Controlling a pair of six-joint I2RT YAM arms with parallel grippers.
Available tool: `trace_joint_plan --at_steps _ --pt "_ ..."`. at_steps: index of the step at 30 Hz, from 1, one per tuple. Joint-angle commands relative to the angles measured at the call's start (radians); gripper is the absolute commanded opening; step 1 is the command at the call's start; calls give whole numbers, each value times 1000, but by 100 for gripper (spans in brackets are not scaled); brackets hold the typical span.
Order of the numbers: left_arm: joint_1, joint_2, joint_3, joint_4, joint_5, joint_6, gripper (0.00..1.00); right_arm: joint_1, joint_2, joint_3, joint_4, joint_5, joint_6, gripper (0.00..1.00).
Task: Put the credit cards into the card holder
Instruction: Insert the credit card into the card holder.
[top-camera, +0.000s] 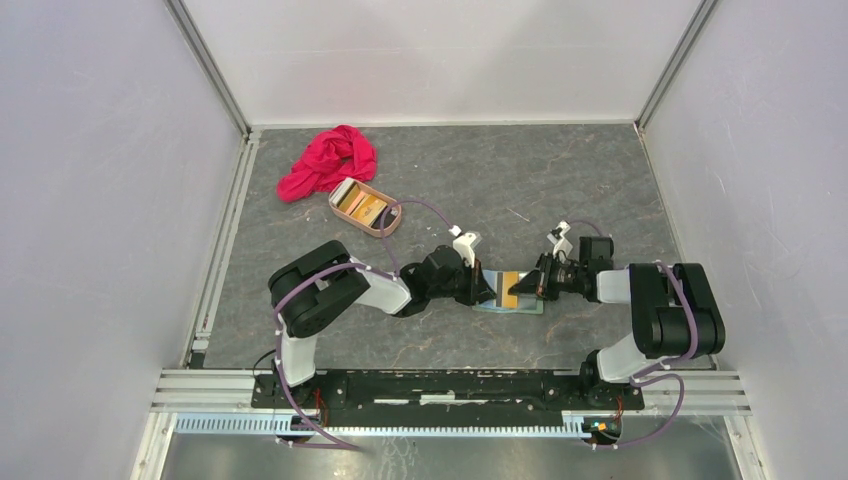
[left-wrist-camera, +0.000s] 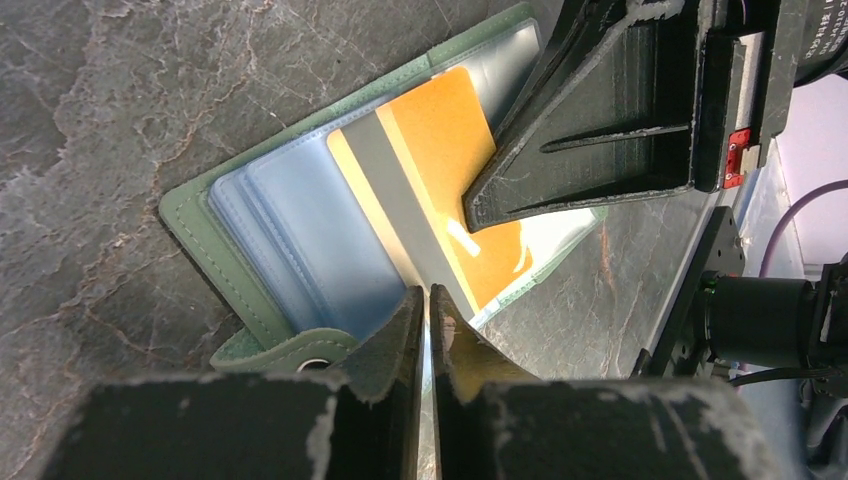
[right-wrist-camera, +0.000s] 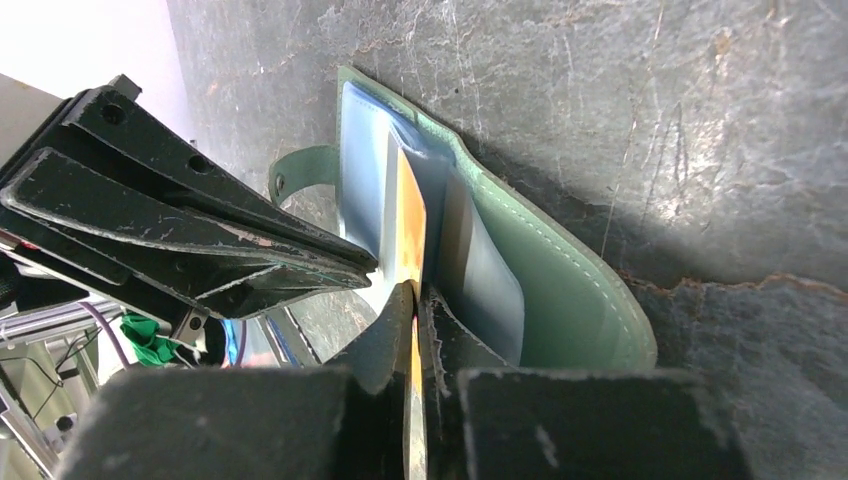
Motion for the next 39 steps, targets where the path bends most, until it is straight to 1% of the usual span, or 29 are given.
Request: trace_joint_plan --at_steps 1,7,10,16,30,33,39 --pt "-6 -11 18 -117 -21 26 13 9 24 43 -57 72 -91 6" --pt "-6 -113 47 -210 -46 40 15 9 29 55 -68 80 -108 8" --pt "-6 -126 70 -220 -29 36 15 9 30 63 -75 79 -117 9" --pt "-7 -73 115 -196 15 14 15 9 31 70 -78 75 -128 12" --pt "-7 60 160 -195 35 -1 11 9 20 75 -78 66 -137 20" --pt "-7 72 159 -220 17 2 10 9 16 82 -85 65 -144 23" --pt "-6 83 124 -246 -29 -1 9 9 -25 100 -112 74 -189 39"
